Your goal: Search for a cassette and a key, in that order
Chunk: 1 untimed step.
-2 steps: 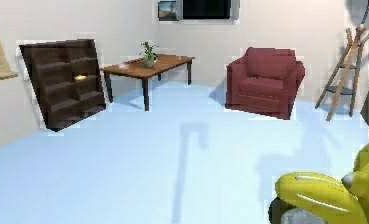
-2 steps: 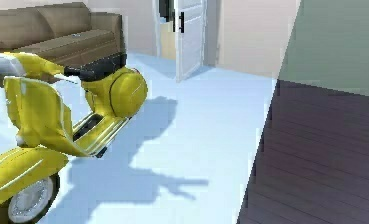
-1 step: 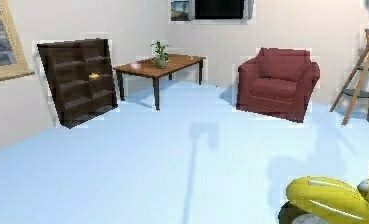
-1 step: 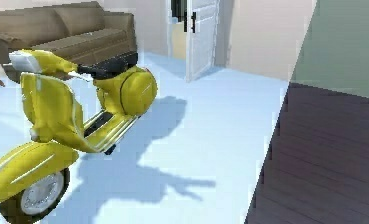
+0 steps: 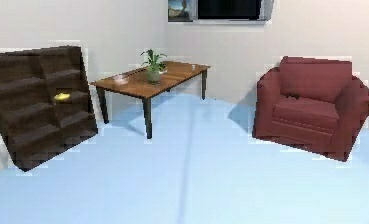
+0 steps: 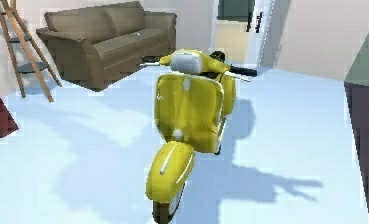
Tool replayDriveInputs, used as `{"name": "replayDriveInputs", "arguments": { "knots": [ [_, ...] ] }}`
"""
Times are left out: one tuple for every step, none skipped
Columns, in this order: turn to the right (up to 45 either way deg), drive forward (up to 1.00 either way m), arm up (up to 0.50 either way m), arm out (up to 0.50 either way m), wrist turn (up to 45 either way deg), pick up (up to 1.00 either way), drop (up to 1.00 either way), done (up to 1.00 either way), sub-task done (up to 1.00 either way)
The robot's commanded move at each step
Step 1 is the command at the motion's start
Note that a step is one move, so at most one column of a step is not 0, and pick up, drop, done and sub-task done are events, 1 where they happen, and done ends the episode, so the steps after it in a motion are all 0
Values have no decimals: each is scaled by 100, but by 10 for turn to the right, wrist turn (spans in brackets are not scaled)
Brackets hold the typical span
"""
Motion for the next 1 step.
{"name": "replayDriveInputs", "arguments": {
  "knots": [
    [270,0,0,0,0,0,0,0,0]
  ]
}}
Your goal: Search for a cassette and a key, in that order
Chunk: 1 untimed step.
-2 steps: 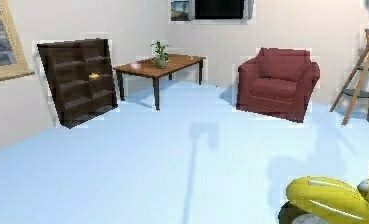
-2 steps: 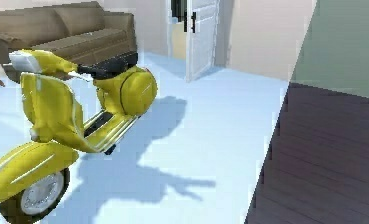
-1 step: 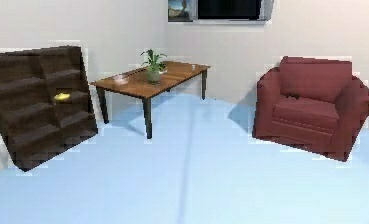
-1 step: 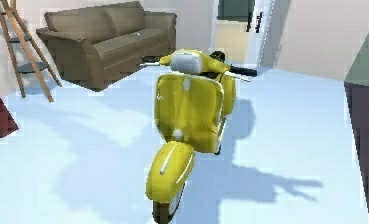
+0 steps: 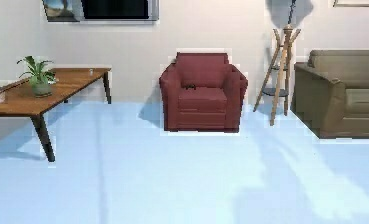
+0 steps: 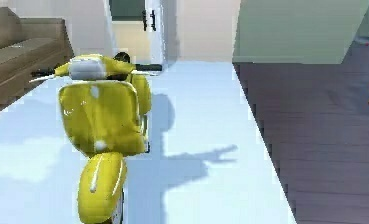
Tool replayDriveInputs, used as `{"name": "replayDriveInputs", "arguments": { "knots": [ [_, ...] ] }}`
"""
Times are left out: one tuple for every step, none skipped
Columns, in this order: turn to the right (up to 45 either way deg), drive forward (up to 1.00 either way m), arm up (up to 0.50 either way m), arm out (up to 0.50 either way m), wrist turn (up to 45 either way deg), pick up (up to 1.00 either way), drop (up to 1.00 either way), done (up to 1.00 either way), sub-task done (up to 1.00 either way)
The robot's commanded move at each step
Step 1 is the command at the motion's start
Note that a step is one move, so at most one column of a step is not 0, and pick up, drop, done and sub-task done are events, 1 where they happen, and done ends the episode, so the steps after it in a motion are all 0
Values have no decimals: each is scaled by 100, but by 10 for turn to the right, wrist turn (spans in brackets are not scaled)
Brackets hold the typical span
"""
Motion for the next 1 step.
{"name": "replayDriveInputs", "arguments": {
  "knots": [
    [0,85,0,0,0,0,0,0,0]
  ]
}}
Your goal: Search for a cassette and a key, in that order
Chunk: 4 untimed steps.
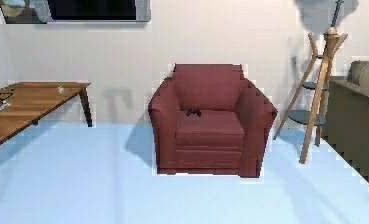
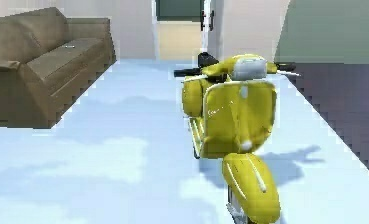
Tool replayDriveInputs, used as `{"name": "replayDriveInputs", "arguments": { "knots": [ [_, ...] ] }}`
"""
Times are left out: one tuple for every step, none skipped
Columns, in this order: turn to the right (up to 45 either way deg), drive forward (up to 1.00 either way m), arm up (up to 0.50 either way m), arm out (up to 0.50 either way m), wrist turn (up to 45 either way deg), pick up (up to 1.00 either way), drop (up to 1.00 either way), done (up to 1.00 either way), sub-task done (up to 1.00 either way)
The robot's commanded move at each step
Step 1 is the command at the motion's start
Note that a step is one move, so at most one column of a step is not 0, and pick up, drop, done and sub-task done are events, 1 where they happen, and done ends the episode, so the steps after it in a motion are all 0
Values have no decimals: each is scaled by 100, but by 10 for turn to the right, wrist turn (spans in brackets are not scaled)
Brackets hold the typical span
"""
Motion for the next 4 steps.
{"name": "replayDriveInputs", "arguments": {
  "knots": [
    [450,0,0,0,0,0,0,0,0],
    [90,0,0,0,0,0,0,0,0],
    [0,100,0,0,0,0,0,0,0],
    [-60,0,0,0,0,0,0,0,0]
  ]
}}
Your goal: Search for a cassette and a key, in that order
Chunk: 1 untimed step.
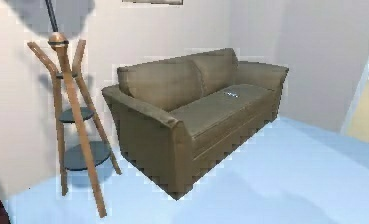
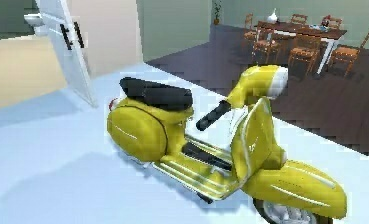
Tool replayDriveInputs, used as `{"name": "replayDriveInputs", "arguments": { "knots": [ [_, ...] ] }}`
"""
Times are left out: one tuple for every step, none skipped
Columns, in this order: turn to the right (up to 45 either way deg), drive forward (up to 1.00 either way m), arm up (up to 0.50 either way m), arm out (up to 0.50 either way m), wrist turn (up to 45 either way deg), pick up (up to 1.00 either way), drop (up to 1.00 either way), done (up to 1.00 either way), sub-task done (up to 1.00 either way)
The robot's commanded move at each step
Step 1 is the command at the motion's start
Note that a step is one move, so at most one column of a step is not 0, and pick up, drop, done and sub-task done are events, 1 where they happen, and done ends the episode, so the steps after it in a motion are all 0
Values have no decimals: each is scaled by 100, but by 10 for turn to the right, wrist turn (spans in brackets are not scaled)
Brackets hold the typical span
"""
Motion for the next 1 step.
{"name": "replayDriveInputs", "arguments": {
  "knots": [
    [0,10,0,0,0,0,0,0,0]
  ]
}}
